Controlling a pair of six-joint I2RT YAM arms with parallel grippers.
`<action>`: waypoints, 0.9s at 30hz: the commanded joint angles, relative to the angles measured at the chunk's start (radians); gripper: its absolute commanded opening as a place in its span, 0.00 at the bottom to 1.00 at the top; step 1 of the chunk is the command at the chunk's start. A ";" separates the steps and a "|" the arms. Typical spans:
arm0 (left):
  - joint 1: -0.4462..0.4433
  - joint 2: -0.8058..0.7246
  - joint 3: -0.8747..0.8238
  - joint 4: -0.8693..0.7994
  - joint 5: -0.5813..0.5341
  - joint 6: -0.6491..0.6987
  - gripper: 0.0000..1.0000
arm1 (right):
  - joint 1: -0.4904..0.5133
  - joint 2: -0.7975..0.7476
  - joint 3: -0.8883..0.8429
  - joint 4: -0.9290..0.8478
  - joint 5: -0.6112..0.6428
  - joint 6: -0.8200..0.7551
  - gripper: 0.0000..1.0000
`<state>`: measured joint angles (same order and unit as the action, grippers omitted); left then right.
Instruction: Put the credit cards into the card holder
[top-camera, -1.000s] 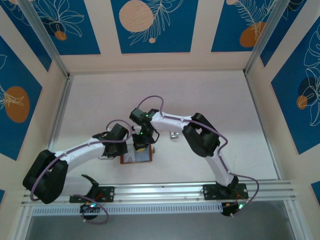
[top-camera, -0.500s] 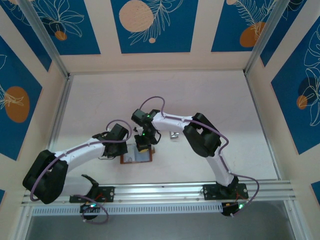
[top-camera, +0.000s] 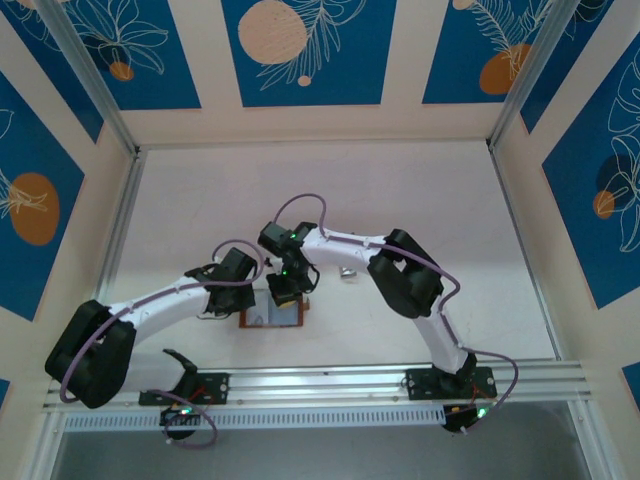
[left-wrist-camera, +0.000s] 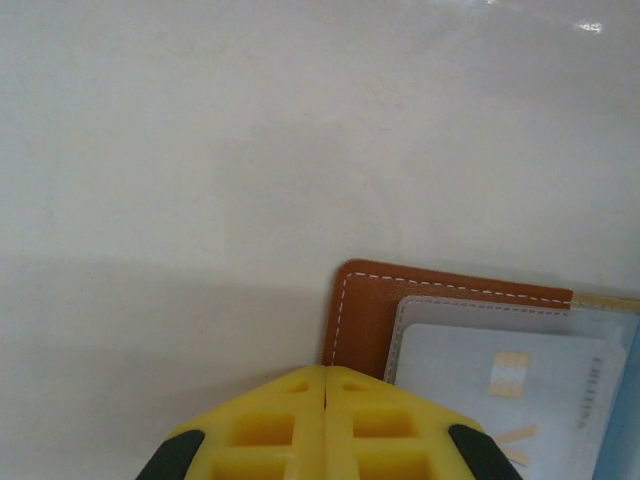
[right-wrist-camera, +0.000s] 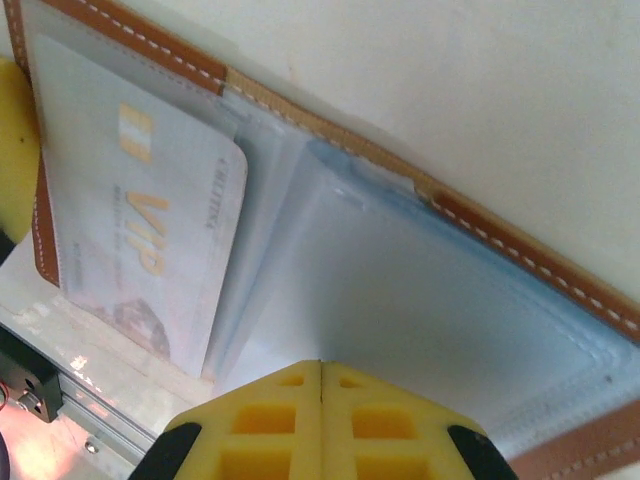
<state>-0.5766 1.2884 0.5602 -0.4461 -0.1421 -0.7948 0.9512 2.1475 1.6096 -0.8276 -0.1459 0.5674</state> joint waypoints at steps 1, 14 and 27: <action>-0.014 0.042 -0.051 0.013 0.059 0.000 0.01 | -0.014 -0.033 -0.010 -0.035 0.005 -0.012 0.01; -0.014 0.039 -0.049 0.008 0.055 -0.003 0.01 | -0.056 -0.030 0.023 -0.064 0.082 -0.011 0.01; -0.032 0.059 -0.049 0.021 0.061 -0.012 0.01 | -0.033 0.041 0.034 -0.036 0.030 -0.006 0.01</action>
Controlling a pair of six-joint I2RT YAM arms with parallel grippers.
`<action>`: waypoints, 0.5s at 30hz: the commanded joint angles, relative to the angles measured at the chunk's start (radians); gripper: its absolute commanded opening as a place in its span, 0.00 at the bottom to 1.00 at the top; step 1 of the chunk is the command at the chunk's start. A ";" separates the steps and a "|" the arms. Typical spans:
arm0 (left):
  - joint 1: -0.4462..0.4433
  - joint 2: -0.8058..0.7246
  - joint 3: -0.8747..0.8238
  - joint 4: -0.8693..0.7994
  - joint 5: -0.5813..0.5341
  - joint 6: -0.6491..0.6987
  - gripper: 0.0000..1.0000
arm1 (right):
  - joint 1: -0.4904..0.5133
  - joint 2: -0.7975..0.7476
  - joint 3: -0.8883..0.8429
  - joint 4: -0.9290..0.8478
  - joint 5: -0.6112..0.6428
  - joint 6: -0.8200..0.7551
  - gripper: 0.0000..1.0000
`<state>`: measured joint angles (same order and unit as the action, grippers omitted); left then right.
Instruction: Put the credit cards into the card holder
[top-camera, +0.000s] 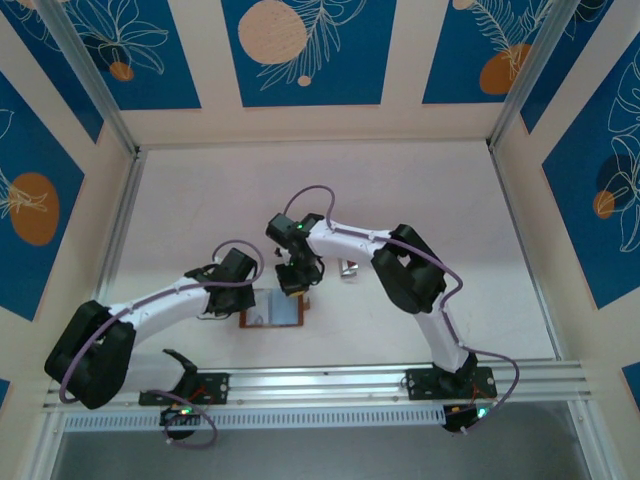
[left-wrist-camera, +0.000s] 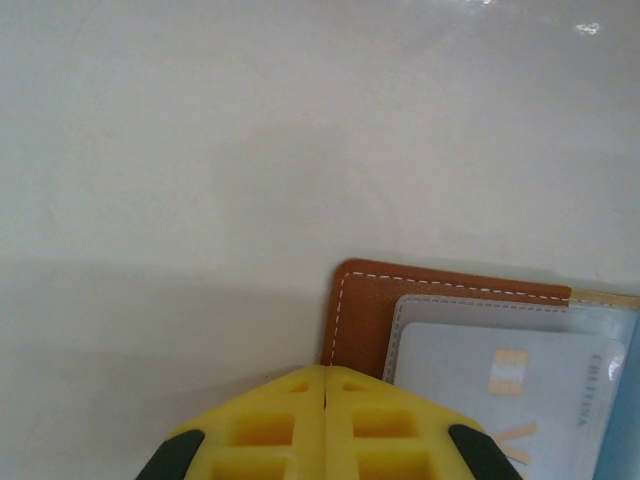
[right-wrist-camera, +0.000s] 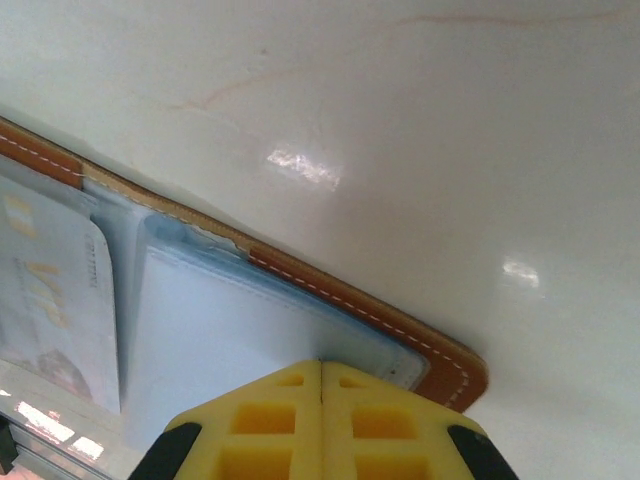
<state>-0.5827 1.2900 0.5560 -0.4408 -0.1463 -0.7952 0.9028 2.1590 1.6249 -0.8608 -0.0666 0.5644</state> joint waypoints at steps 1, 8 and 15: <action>-0.031 0.060 -0.044 0.018 0.065 -0.015 0.01 | 0.017 0.030 0.013 0.007 -0.065 0.000 0.01; -0.053 0.074 -0.033 0.023 0.060 -0.027 0.01 | 0.016 0.037 0.004 0.045 -0.154 0.006 0.02; -0.060 0.083 -0.022 0.029 0.063 -0.030 0.01 | 0.007 0.033 0.004 0.127 -0.290 0.030 0.03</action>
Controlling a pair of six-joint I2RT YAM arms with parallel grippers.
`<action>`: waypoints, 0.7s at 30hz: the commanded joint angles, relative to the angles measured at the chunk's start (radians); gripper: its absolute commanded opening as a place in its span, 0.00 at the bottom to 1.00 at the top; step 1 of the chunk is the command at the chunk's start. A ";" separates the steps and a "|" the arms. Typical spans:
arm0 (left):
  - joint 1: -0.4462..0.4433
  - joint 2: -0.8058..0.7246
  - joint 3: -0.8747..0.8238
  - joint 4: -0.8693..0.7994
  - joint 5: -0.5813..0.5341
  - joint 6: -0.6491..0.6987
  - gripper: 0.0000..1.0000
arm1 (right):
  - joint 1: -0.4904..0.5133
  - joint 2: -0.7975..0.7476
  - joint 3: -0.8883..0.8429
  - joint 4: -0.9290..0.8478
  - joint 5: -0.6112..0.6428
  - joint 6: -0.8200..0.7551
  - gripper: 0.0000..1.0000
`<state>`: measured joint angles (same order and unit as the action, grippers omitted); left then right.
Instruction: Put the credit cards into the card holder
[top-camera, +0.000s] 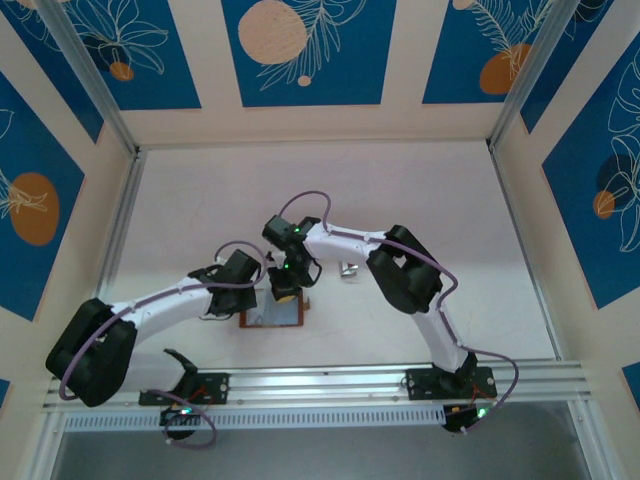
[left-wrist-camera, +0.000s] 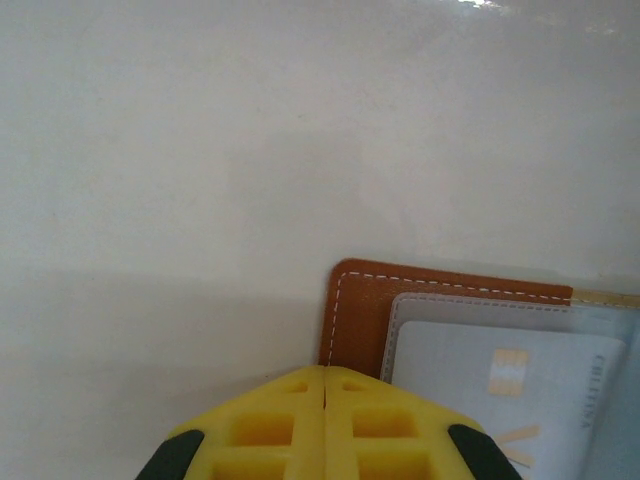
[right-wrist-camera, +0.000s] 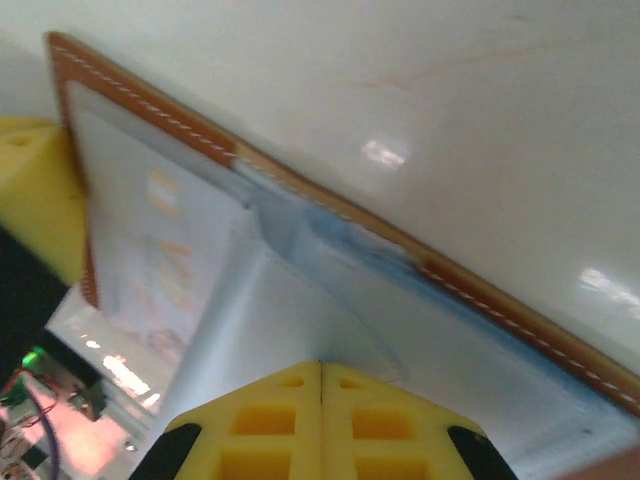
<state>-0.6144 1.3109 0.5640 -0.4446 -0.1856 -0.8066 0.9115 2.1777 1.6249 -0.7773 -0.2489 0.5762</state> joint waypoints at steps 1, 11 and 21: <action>-0.031 0.065 -0.028 0.034 0.104 -0.017 0.01 | -0.003 0.017 0.008 0.050 -0.122 0.024 0.03; -0.032 -0.009 -0.014 -0.007 0.086 -0.012 0.09 | -0.020 0.082 0.016 0.115 -0.195 0.065 0.05; -0.036 -0.175 -0.006 -0.104 0.067 0.039 0.28 | -0.043 0.095 0.026 0.113 -0.213 0.083 0.07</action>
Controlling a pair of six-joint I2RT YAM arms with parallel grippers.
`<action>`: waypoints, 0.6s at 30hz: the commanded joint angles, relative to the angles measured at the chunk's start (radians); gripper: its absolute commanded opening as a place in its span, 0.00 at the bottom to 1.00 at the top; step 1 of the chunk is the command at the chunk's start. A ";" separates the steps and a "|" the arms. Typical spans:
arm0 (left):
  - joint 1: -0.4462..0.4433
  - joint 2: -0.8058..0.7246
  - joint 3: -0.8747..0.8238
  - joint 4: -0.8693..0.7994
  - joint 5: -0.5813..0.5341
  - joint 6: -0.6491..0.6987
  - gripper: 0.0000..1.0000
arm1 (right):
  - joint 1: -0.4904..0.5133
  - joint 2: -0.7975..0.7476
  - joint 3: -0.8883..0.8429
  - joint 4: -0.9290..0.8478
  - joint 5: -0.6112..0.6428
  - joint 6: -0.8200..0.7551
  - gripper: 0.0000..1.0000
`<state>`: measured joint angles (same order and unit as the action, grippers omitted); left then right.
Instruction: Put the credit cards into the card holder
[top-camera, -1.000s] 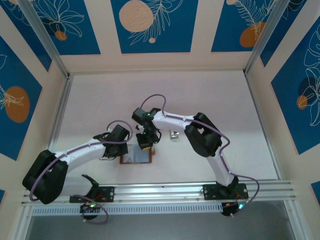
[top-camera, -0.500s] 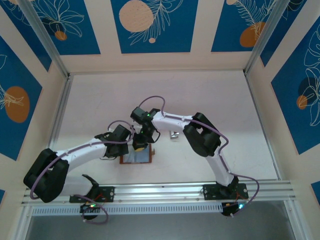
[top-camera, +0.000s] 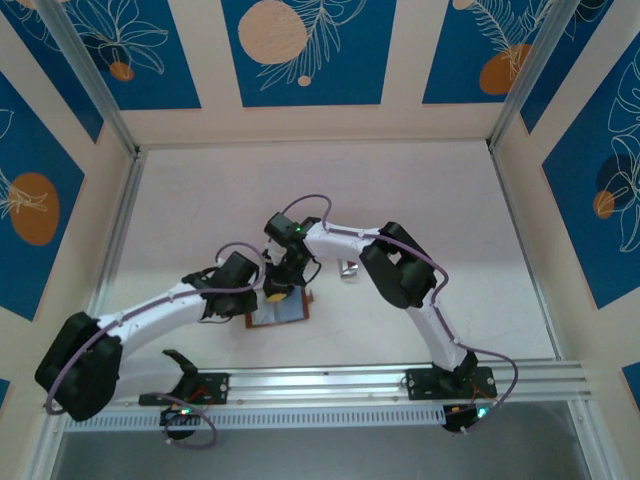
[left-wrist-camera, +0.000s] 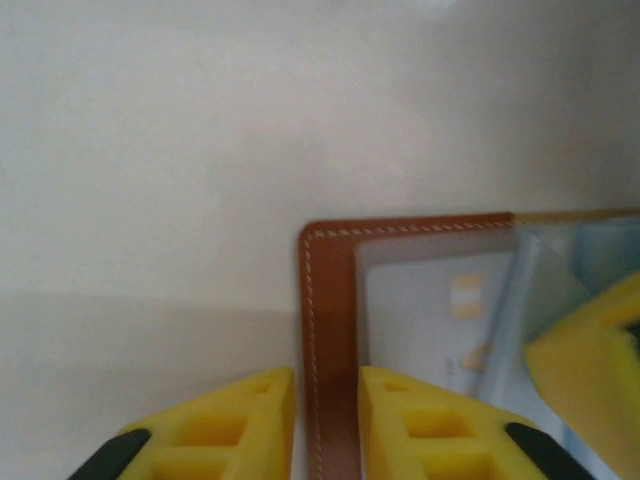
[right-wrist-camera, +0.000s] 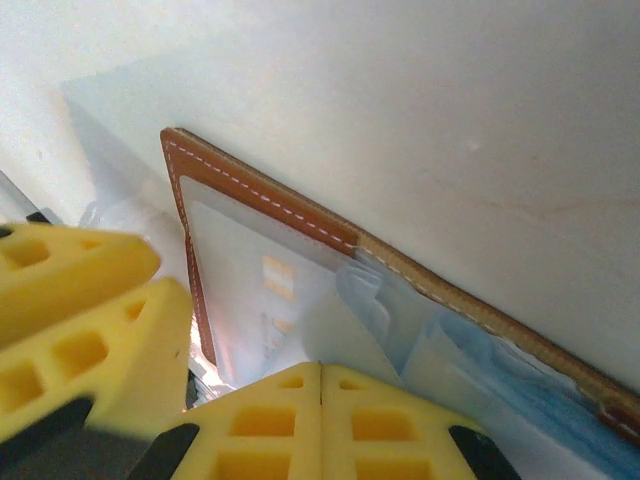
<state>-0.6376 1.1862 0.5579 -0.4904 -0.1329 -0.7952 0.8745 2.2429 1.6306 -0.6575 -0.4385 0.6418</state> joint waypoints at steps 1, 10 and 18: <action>-0.014 -0.064 -0.001 -0.065 0.017 0.032 0.29 | -0.006 0.034 0.025 -0.012 -0.022 0.018 0.07; -0.116 -0.080 -0.001 -0.015 0.047 0.106 0.36 | -0.017 0.076 0.082 -0.058 -0.060 0.004 0.08; -0.208 0.016 0.046 -0.067 -0.086 0.127 0.39 | -0.029 0.083 0.085 -0.068 -0.084 -0.009 0.08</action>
<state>-0.8146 1.1591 0.5659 -0.5167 -0.1390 -0.6956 0.8539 2.2951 1.7000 -0.6918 -0.5003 0.6441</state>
